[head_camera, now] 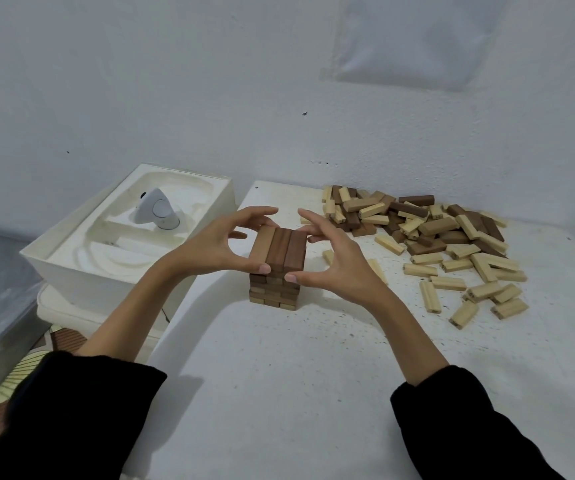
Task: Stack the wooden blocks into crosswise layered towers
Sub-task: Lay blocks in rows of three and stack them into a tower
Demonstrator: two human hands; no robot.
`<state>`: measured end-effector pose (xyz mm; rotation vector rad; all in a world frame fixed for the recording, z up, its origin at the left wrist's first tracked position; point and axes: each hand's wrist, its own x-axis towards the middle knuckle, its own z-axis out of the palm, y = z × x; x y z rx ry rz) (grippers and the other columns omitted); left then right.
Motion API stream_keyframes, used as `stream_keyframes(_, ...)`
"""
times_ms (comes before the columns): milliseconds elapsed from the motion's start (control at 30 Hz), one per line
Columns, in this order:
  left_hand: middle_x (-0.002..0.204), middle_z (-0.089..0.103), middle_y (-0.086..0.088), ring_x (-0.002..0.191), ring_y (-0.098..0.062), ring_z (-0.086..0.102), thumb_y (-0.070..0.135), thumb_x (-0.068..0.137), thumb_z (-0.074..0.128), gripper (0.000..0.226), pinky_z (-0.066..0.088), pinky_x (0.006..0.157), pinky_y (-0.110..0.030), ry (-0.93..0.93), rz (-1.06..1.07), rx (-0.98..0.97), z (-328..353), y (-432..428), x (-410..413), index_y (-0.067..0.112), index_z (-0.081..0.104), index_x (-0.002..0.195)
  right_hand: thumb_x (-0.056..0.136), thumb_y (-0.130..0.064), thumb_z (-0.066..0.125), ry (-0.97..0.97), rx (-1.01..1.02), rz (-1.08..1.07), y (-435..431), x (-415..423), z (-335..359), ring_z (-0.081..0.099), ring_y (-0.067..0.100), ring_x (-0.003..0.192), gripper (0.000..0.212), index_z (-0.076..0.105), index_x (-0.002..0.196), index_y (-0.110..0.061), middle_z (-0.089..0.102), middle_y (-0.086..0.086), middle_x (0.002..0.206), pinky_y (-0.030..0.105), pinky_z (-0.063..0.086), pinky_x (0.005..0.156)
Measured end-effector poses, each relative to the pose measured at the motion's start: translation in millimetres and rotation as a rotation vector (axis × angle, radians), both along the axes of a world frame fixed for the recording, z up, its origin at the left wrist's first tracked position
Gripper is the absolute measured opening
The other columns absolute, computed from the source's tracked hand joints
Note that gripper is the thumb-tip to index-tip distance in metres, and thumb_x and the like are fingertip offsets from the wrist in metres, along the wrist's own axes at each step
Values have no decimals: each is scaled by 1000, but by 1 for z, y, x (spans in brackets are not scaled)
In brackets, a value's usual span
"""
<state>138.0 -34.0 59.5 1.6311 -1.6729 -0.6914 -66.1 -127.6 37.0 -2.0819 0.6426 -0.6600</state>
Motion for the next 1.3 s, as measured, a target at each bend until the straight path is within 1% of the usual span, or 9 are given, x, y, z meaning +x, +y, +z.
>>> stream_keyframes(200,127,56,16,122,-2,48,50,58,76,88,38,105,-37,-21,-11,20,4,1,2,34,41,137,64,-34,84,2,-4,6,0,-3,4,41,6,119,94,30,140,-38,49,-15,127,9,27,88)
stream_keyframes(500,121,59,21,120,-4,48,56,72,62,57,40,102,-30,-115,-33,-109,43,-2,-26,36,55,125,60,-47,77,-74,10,-87,-9,-57,11,43,0,120,88,38,138,-37,53,-17,124,11,30,92)
stream_keyframes(633,119,59,21,118,-7,48,50,77,61,47,41,96,-26,-201,-101,-201,49,-16,-65,34,58,121,69,-48,74,-94,-11,-186,-15,-95,4,45,-1,118,73,43,134,-38,56,-18,121,13,31,92)
stream_keyframes(800,113,60,18,107,9,48,33,85,65,37,37,85,-7,-198,-222,-266,28,-46,-122,23,60,120,82,-27,70,-147,-46,-360,-30,-142,-18,51,-2,110,45,54,124,-34,61,-14,113,0,31,83)
stream_keyframes(867,115,60,14,108,2,49,35,87,63,37,39,88,-14,-213,-254,-207,9,-63,-141,27,58,122,84,-16,68,-177,-63,-427,-35,-155,-27,51,-4,106,39,57,116,-35,62,-13,108,5,34,85)
stream_keyframes(967,116,60,10,108,-6,50,29,88,65,34,38,87,-20,-196,-266,-157,-26,-88,-166,25,59,121,83,-8,68,-207,-121,-547,-45,-166,-42,55,6,102,35,61,114,-22,63,-8,104,25,44,90)
stream_keyframes(1000,116,60,10,107,-5,49,27,88,65,33,37,86,-18,-193,-257,-155,-36,-96,-173,23,59,120,82,-6,67,-207,-149,-588,-49,-167,-48,54,12,103,34,63,113,-19,63,-9,104,27,42,90)
stream_keyframes(1133,109,56,9,99,-1,45,22,88,65,26,36,79,-18,-134,-155,-214,-64,-125,-193,20,63,113,76,-17,60,-126,-298,-750,-62,-173,-70,51,25,104,31,66,106,-20,65,-2,104,7,26,82)
stream_keyframes(1300,104,55,8,99,3,42,42,83,51,37,28,84,-6,-77,37,-406,-81,-161,-209,19,65,108,73,-18,62,-124,-295,-864,-95,-183,-71,50,24,100,31,68,103,-20,65,0,103,10,25,81)
